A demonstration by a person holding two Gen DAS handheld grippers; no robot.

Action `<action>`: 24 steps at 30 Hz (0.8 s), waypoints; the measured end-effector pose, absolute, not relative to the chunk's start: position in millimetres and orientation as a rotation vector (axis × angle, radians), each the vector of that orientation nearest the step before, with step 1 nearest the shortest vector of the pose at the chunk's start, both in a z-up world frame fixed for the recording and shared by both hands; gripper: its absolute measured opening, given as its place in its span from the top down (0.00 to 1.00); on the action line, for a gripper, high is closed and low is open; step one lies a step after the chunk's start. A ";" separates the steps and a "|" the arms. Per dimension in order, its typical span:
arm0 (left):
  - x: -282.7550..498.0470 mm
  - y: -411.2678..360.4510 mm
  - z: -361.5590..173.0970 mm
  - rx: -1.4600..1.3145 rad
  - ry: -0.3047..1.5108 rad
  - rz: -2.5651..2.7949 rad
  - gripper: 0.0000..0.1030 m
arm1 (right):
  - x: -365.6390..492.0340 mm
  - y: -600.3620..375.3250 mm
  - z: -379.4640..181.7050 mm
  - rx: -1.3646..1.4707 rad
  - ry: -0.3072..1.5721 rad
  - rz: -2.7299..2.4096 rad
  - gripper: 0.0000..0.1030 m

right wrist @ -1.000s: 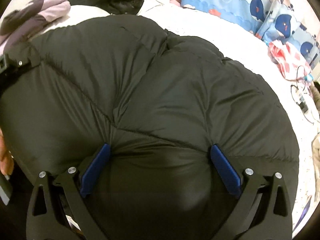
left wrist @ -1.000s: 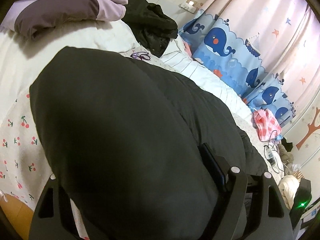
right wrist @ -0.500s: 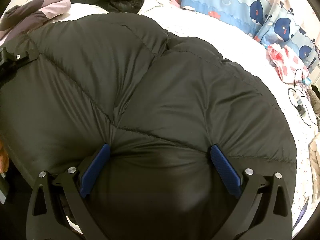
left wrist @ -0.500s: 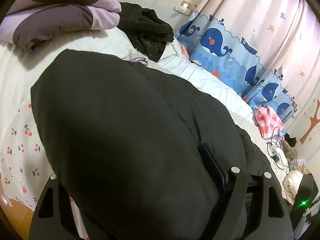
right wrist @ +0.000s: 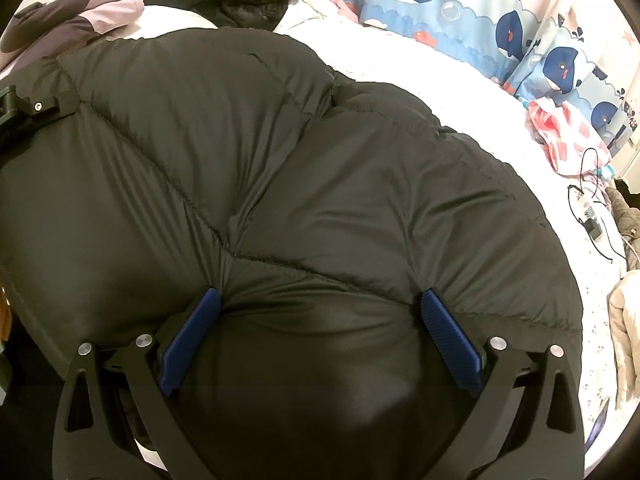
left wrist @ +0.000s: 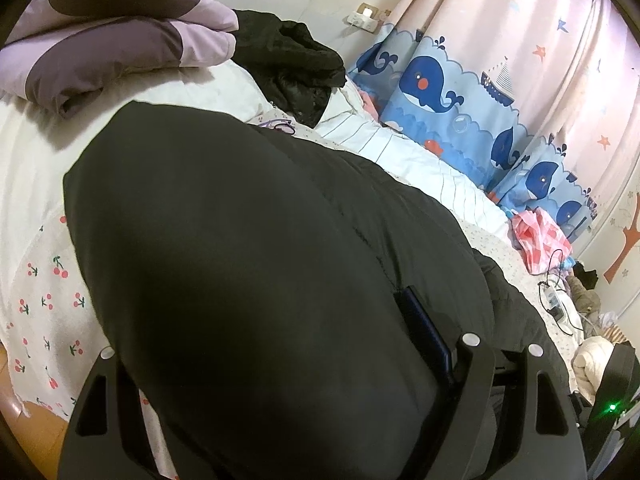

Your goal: Fold large clothes

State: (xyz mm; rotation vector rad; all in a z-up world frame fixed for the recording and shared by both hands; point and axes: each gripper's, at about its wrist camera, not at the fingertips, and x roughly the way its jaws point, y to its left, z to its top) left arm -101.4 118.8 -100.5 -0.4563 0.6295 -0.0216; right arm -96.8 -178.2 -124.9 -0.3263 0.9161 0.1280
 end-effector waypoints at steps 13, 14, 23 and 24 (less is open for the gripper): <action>-105.6 119.7 -99.6 -0.454 0.623 -0.029 0.24 | -97.8 -173.8 -127.8 -0.351 0.914 0.114 0.06; -104.6 121.0 -100.8 -0.462 0.628 -0.030 0.23 | -98.0 -173.9 -127.5 -0.348 0.912 0.115 0.06; -94.4 143.3 -119.6 -0.619 0.708 -0.053 0.19 | -157.5 -267.2 -80.8 0.114 0.681 0.092 0.06; -94.8 140.8 -118.5 -0.607 0.707 -0.052 0.18 | -171.6 -294.2 -86.7 0.238 0.695 0.081 0.06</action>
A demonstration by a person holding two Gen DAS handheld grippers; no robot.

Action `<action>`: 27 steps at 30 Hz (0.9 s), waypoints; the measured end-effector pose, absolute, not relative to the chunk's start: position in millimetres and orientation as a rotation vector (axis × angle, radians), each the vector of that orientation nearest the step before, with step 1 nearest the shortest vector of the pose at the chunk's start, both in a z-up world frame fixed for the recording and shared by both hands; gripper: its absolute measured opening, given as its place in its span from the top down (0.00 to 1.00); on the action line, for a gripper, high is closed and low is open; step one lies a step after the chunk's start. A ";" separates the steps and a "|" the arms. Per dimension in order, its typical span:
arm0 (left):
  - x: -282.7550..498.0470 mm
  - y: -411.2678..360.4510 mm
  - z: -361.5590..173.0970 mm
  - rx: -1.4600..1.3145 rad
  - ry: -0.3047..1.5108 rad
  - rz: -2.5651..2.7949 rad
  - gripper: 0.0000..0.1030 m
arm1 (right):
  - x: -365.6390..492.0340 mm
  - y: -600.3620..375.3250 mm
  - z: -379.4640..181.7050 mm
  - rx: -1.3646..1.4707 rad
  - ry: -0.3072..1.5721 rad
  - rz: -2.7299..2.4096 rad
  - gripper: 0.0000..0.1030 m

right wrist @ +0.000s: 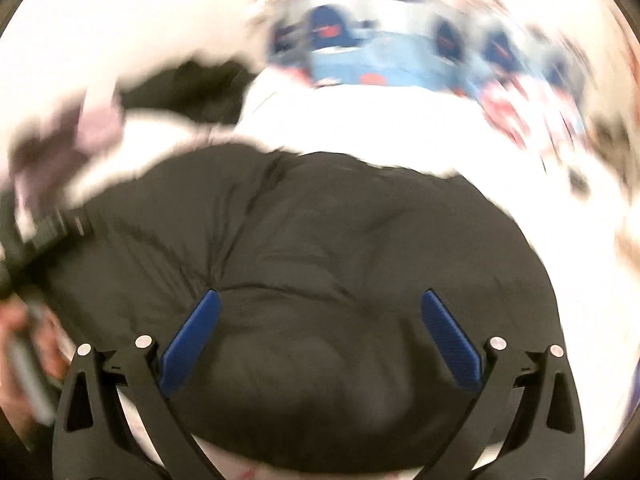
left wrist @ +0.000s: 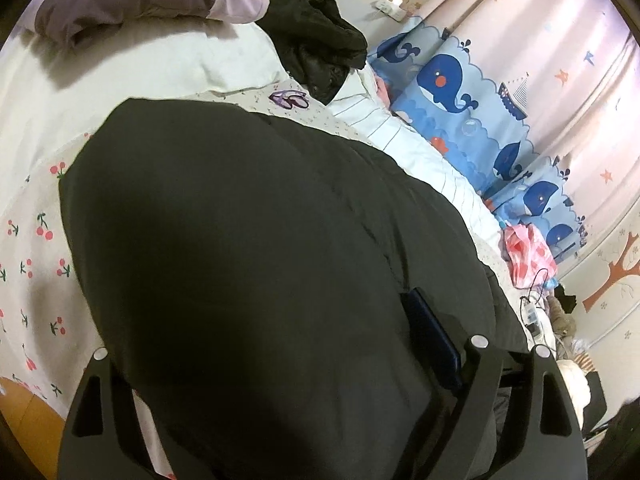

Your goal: Fold large clothes

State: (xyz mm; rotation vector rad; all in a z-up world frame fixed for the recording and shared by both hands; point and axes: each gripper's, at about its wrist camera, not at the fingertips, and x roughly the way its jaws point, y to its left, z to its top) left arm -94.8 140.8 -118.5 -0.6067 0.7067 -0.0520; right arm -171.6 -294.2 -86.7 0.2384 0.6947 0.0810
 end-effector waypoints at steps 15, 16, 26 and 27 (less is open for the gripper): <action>-78.7 157.2 -139.0 -0.785 0.792 -0.126 0.08 | -202.7 -447.4 -162.6 1.061 0.693 0.123 0.06; -74.9 161.7 -144.7 -0.835 0.817 -0.157 0.08 | -197.2 -449.1 -161.6 1.084 0.675 0.126 0.07; -65.9 173.0 -117.1 -0.857 0.951 -0.292 0.61 | -173.6 -441.9 -82.2 0.863 0.575 0.240 0.87; -70.5 172.6 -111.5 -0.851 0.953 -0.300 0.63 | -181.6 -439.1 -79.2 0.848 0.569 0.243 0.87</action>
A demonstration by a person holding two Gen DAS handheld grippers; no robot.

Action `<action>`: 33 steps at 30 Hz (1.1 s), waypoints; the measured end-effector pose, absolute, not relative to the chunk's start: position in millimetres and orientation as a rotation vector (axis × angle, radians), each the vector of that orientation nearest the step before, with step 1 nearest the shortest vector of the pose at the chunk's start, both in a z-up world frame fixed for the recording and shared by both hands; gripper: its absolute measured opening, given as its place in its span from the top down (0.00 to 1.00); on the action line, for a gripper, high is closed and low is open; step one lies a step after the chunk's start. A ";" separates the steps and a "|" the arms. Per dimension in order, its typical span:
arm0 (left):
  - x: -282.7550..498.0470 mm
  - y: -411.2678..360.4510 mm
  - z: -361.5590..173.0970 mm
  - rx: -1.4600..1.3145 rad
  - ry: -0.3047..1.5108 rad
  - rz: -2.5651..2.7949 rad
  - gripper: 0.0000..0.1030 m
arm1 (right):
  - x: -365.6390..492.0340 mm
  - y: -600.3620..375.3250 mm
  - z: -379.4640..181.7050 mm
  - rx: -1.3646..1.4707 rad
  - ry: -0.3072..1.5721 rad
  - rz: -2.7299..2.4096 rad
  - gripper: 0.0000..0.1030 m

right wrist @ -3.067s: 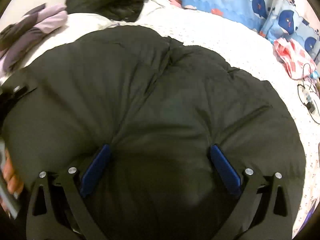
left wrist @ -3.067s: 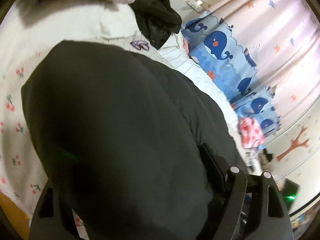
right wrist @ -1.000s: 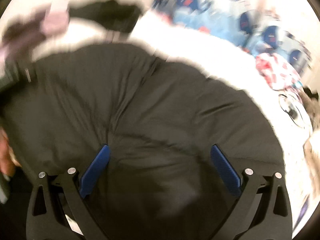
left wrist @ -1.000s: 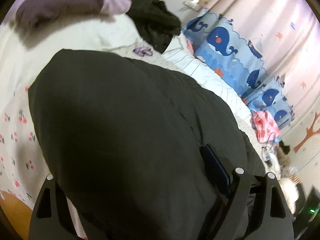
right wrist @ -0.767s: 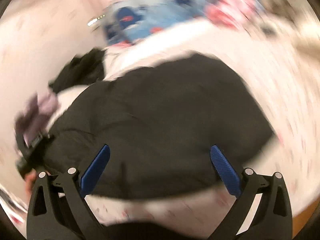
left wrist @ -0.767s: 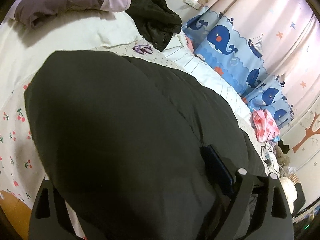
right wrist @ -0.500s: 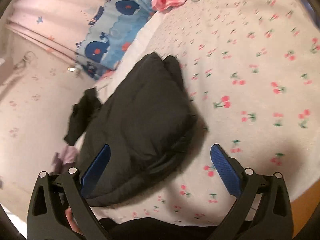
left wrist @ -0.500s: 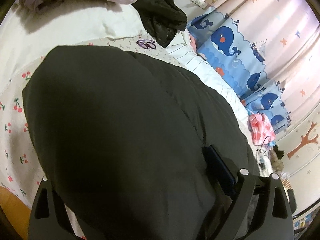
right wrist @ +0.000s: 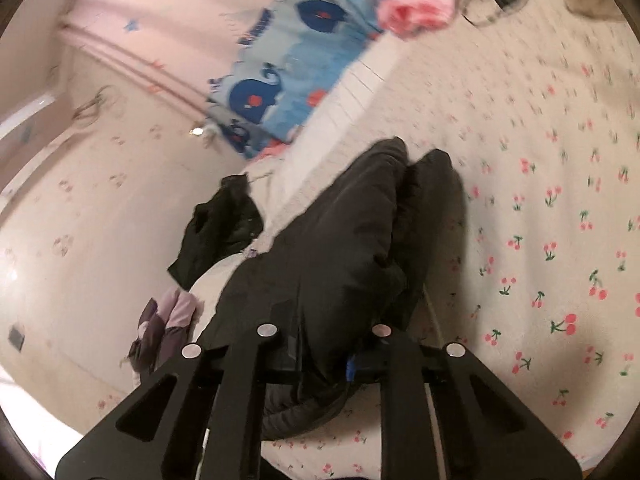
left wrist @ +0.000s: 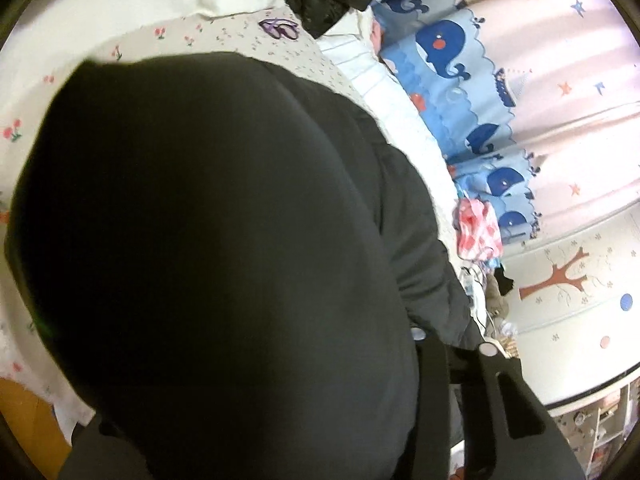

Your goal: Fold large clothes

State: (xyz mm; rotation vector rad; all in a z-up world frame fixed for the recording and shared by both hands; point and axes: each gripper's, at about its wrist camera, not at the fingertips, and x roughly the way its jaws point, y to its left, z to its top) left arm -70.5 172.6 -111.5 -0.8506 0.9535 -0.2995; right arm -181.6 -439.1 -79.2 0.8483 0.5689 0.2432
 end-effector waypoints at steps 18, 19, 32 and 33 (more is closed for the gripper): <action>-114.6 164.8 -147.9 -1.084 0.851 -0.138 0.09 | -188.2 -347.6 -3.0 0.265 0.569 0.100 0.35; -115.5 163.4 -148.7 -1.087 0.845 -0.130 0.09 | -157.9 -317.7 1.5 0.179 0.597 0.134 0.34; -119.4 121.5 -136.9 -0.930 0.743 -0.220 0.23 | 44.7 -179.3 -103.7 -0.213 1.004 0.079 0.27; -119.0 121.3 -137.9 -0.939 0.742 -0.226 0.23 | 28.5 -183.9 -89.4 -0.186 0.968 0.110 0.27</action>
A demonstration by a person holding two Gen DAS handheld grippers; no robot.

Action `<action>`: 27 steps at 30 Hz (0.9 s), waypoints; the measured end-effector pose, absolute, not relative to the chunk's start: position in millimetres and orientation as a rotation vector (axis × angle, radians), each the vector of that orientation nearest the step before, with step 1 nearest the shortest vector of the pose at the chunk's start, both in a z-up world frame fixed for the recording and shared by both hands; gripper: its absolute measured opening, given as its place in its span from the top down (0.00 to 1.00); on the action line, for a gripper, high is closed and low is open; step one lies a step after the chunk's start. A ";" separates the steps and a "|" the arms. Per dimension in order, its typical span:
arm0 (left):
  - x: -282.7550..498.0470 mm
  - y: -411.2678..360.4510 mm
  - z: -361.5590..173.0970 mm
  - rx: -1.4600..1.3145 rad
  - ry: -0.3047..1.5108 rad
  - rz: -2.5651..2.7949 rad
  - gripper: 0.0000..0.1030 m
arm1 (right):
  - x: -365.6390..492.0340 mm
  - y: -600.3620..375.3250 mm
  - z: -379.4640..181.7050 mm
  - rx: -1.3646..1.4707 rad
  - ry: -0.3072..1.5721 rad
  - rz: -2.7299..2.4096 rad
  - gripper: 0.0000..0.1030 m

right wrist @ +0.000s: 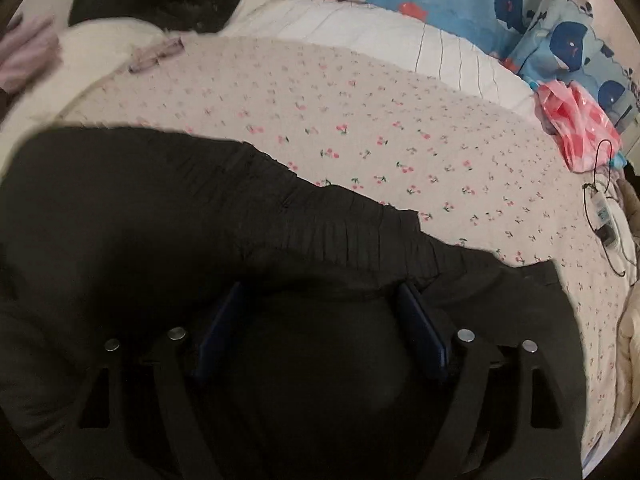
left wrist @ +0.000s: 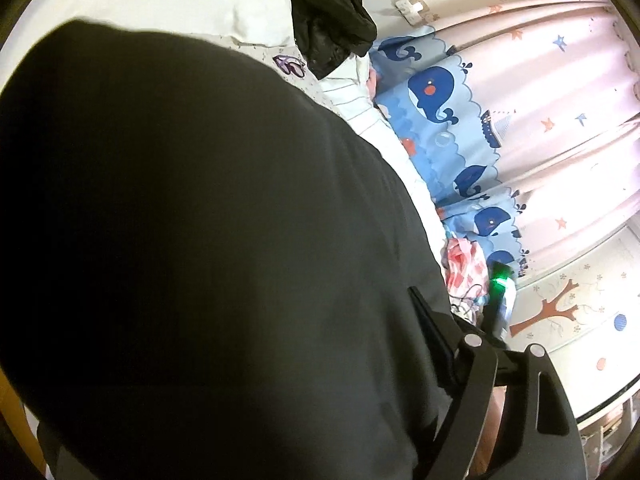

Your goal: Fold large clothes

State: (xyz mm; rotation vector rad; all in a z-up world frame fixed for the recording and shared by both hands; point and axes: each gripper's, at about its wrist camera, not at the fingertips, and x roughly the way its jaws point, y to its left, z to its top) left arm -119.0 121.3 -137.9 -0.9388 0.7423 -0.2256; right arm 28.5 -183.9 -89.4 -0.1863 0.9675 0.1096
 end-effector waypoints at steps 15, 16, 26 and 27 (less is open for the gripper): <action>-113.0 96.4 -140.2 -0.953 0.749 -0.200 0.23 | -94.0 -162.3 -60.8 -0.285 0.892 0.189 0.20; -112.2 93.3 -138.8 -0.940 0.749 -0.199 0.23 | -99.3 -154.9 -74.6 -0.333 0.930 0.204 0.19; -103.5 77.5 -147.4 -0.986 0.782 -0.213 0.20 | -121.8 -146.7 -90.5 -0.352 0.919 0.197 0.17; -103.5 75.2 -146.7 -0.985 0.778 -0.215 0.20 | -122.5 -146.3 -96.7 -0.370 0.914 0.203 0.17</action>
